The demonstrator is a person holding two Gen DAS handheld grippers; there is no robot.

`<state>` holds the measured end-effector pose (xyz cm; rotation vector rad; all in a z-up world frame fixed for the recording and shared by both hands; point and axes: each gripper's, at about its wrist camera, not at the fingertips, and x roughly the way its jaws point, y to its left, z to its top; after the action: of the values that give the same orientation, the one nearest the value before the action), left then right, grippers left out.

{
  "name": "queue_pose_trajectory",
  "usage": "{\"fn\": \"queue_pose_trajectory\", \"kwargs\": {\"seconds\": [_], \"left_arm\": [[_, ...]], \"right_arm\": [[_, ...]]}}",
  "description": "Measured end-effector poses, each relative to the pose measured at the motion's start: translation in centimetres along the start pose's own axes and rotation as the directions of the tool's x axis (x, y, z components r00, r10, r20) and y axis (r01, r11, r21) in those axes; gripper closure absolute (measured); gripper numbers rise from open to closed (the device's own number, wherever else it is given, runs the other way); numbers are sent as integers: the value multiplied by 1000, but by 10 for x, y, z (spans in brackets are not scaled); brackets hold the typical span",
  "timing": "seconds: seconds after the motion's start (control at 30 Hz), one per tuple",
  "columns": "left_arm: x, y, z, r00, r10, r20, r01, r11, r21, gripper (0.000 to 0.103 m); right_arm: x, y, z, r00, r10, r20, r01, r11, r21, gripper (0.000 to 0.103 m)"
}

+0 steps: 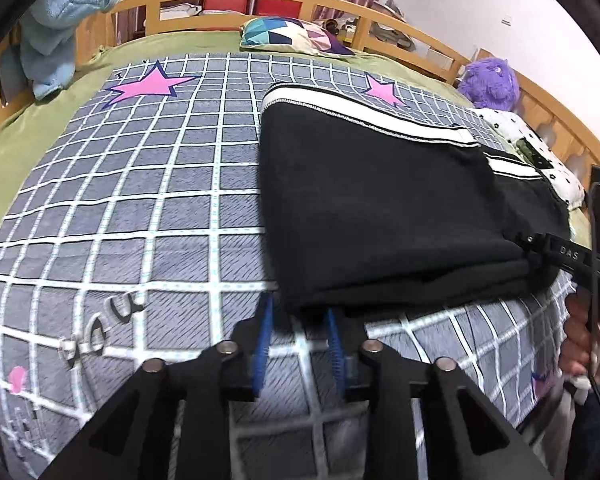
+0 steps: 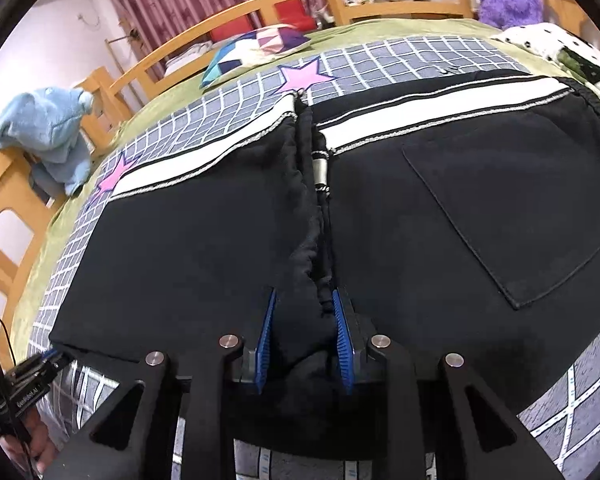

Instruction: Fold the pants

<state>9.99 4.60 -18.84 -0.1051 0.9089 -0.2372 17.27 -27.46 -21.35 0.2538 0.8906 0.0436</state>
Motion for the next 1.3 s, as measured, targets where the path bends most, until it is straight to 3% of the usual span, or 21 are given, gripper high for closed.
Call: {"fn": "queue_pose_trajectory", "kwargs": {"seconds": [0.1,0.23,0.37,0.47,0.6,0.67,0.8,0.97,1.1,1.3], "left_arm": [[-16,13,-3,1000,-5,-7,5,1000,-7,76],[-32,22,10,998,-8,59,10,999,-41,76],[-24,2,49,994,-57,95,61,997,-45,76],[2,-26,67,995,-88,39,88,996,5,76],[37,-36,37,1000,4,-25,-2,997,82,76],[34,-33,20,999,2,46,-5,998,62,76],[31,-41,18,998,35,43,-37,998,52,77],[26,-38,8,995,11,95,-12,1000,12,77],[24,-31,5,992,-29,126,35,998,-46,77],[22,-28,9,995,-61,78,64,997,-32,77]], "right_arm": [[-8,-6,3,998,47,-39,-47,999,-17,74],[-28,-10,17,997,74,26,-75,997,4,72],[-28,7,32,995,81,65,-80,997,-21,72],[-24,25,31,991,119,67,-115,991,-62,68],[4,42,-2,1000,-19,-6,17,973,-229,68],[0,41,-19,999,-17,46,29,964,-265,68],[-4,49,-36,992,-70,103,96,957,-274,68],[-10,37,-47,991,-1,133,31,974,-225,68],[-14,41,-55,987,-6,159,45,970,-240,67],[-18,48,-51,990,-2,144,35,973,-229,61]]}}
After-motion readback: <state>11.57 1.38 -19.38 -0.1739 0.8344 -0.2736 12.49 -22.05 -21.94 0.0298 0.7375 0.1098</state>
